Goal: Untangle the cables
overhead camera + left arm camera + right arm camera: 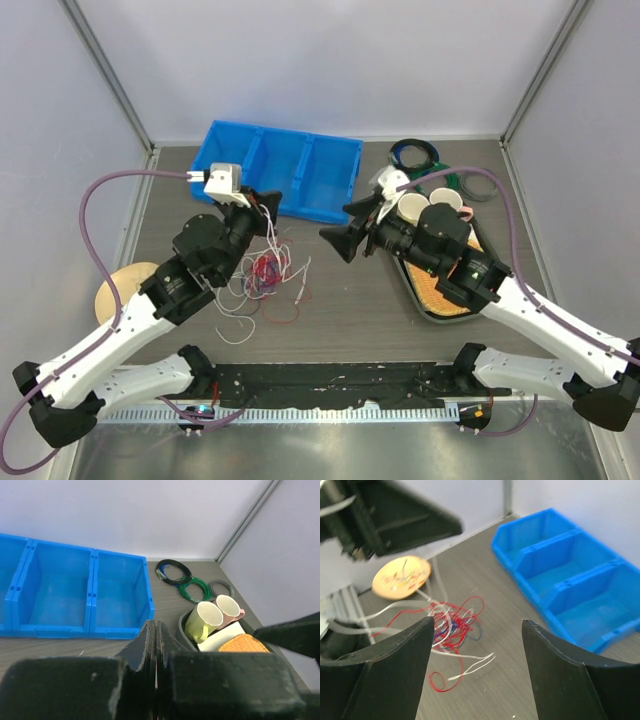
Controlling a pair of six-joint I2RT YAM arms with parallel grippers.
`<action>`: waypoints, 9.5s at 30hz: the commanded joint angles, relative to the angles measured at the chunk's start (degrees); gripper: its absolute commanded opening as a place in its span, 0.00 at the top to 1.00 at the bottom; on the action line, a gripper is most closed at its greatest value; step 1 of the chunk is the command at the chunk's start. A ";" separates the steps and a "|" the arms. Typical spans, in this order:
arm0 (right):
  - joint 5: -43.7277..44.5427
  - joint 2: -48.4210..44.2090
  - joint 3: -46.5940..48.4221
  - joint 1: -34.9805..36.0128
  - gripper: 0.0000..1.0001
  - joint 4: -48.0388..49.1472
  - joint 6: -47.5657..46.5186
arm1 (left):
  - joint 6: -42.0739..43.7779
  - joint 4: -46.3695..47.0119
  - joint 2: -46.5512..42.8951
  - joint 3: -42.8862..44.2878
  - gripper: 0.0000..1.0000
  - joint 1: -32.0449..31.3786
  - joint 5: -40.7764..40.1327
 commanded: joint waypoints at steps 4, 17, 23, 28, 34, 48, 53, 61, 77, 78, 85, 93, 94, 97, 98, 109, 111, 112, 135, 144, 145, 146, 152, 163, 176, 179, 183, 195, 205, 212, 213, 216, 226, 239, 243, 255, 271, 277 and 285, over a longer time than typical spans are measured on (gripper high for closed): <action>-27.66 4.85 -9.71 0.11 0.24 7.84 -13.94 | -3.37 -4.95 0.77 3.95 1.00 -0.18 0.74; -17.74 20.32 -11.58 0.11 0.19 23.95 -19.32 | -6.45 -5.48 0.15 -0.45 1.00 -0.18 14.10; -20.62 27.88 -6.84 0.11 0.27 22.65 -18.88 | -6.63 -6.44 0.59 -0.19 1.00 -0.10 14.81; -20.65 28.68 -7.34 0.11 0.99 21.22 -16.16 | -5.93 -7.93 -0.20 -0.10 1.00 -0.18 8.16; 0.33 24.12 -17.01 0.02 0.99 23.43 -6.24 | -6.71 -16.26 1.64 0.69 1.00 0.08 -17.58; 11.01 5.49 -38.02 -10.88 0.99 19.12 19.53 | -16.38 -24.11 0.67 -2.22 1.00 30.75 -7.87; 0.77 3.89 -39.77 -10.88 0.95 22.27 16.20 | -14.98 -23.15 2.87 -0.19 1.00 31.10 -4.19; -13.61 10.48 -38.03 -9.39 0.49 26.95 12.59 | -11.90 -18.93 9.46 6.92 1.00 31.02 5.66; 12.24 0.11 -38.82 -1.39 0.12 21.76 10.74 | 1.54 -17.08 41.00 40.93 1.00 40.94 6.62; 12.23 0.64 -38.73 -1.30 0.12 21.85 10.48 | 2.16 -17.08 42.76 44.51 1.00 42.08 7.33; 13.55 2.23 -38.99 -1.04 0.11 23.95 9.07 | 8.04 -19.80 58.41 61.76 1.00 44.02 4.28; 13.73 0.12 -40.13 -0.95 0.10 25.28 8.10 | 14.10 -20.25 69.40 74.43 1.00 46.13 -5.66; 14.25 -0.23 -40.40 -0.95 0.10 25.28 8.02 | 16.20 -19.28 69.93 74.34 1.00 46.13 -8.11; 14.43 -0.50 -40.40 -0.95 0.09 25.54 7.84 | 18.68 -18.22 71.51 73.99 1.00 46.22 -5.78; 14.43 -0.33 -40.31 -0.95 0.09 25.54 7.84 | 18.69 -18.22 71.69 73.21 1.00 46.22 -4.89; 13.46 3.54 -38.91 -0.95 0.09 25.80 7.22 | 14.38 -22.61 80.65 75.21 1.00 46.22 6.02; 13.20 4.15 -38.73 -0.95 0.09 25.63 7.14 | 15.60 -24.37 83.72 77.59 0.99 46.22 6.71; 13.11 4.16 -38.73 -0.95 0.09 25.54 6.96 | 16.22 -25.07 84.60 79.08 0.98 46.22 6.81; 11.88 3.72 -38.64 -0.95 0.09 24.22 7.05 | 30.79 -38.07 81.10 76.54 0.10 45.78 13.67; 6.97 5.47 -33.83 -0.95 0.08 25.89 3.37 | 37.85 -35.79 74.42 67.40 0.00 45.61 8.46; 5.74 6.78 -32.15 -0.86 0.08 26.07 2.23 | 37.59 -35.97 74.42 67.57 0.00 45.43 8.74; 4.68 7.40 -28.74 -0.95 0.08 26.15 1.08 | 37.41 -36.15 74.77 67.92 0.00 45.43 8.74; 5.47 20.30 -6.63 -1.04 0.05 24.85 -1.13 | 37.14 -36.94 75.30 68.81 0.00 45.43 9.00; -23.96 63.63 41.04 -12.89 0.11 26.83 12.75 | 37.23 -36.15 74.69 66.96 0.00 45.78 11.38; -28.11 90.55 70.79 -13.34 0.16 37.75 23.66 | 39.43 -34.57 70.99 62.13 0.00 46.31 12.43; -28.28 91.52 71.13 -13.17 0.16 38.20 23.92 | 39.34 -34.57 70.99 62.04 0.00 46.40 12.70; -28.81 92.49 70.96 -12.64 0.19 37.49 23.66 | 39.17 -34.57 71.17 62.04 0.00 46.31 12.52; -25.21 93.54 72.19 -11.41 0.38 34.33 20.32 | 41.18 -34.39 67.83 59.50 0.00 46.31 16.20; -28.01 93.28 71.93 -10.71 0.83 33.45 20.32 | 42.33 -33.78 65.98 56.77 0.00 46.31 18.93; -24.61 87.14 64.72 -10.70 0.99 36.36 17.88 | 45.14 -32.02 63.61 52.91 0.00 46.31 19.46; -23.29 85.39 64.20 -10.79 0.99 35.92 17.25 | 45.75 -31.58 63.17 51.16 0.00 46.31 19.55; -19.50 83.53 63.66 -11.93 0.99 34.68 17.32 | 47.95 -30.00 61.41 47.82 0.00 46.31 20.16; -20.99 83.17 62.60 -16.24 0.99 37.94 23.49 | 53.23 -30.78 58.42 42.62 0.01 46.31 26.57; -26.09 84.58 64.89 -14.93 0.99 33.28 20.06 | 39.10 -24.91 55.52 43.49 0.00 47.01 37.92; -25.21 84.58 64.72 -14.22 0.99 32.40 18.48 | 31.27 -30.77 57.80 52.18 0.00 48.94 42.92; -23.98 84.67 62.70 -12.82 0.99 36.26 17.77 | 11.86 -50.03 66.33 75.39 0.00 48.77 46.99; -21.87 81.77 58.39 -10.79 0.99 38.02 14.26 | -12.33 -38.89 65.27 63.45 0.20 48.95 46.88; -21.43 80.01 55.58 -10.35 0.99 38.28 12.67 | -14.01 -40.54 67.74 66.44 0.91 49.12 44.79; -21.25 78.61 54.00 -10.35 0.87 38.11 13.29 | -12.96 -37.91 64.14 62.48 1.00 50.88 38.98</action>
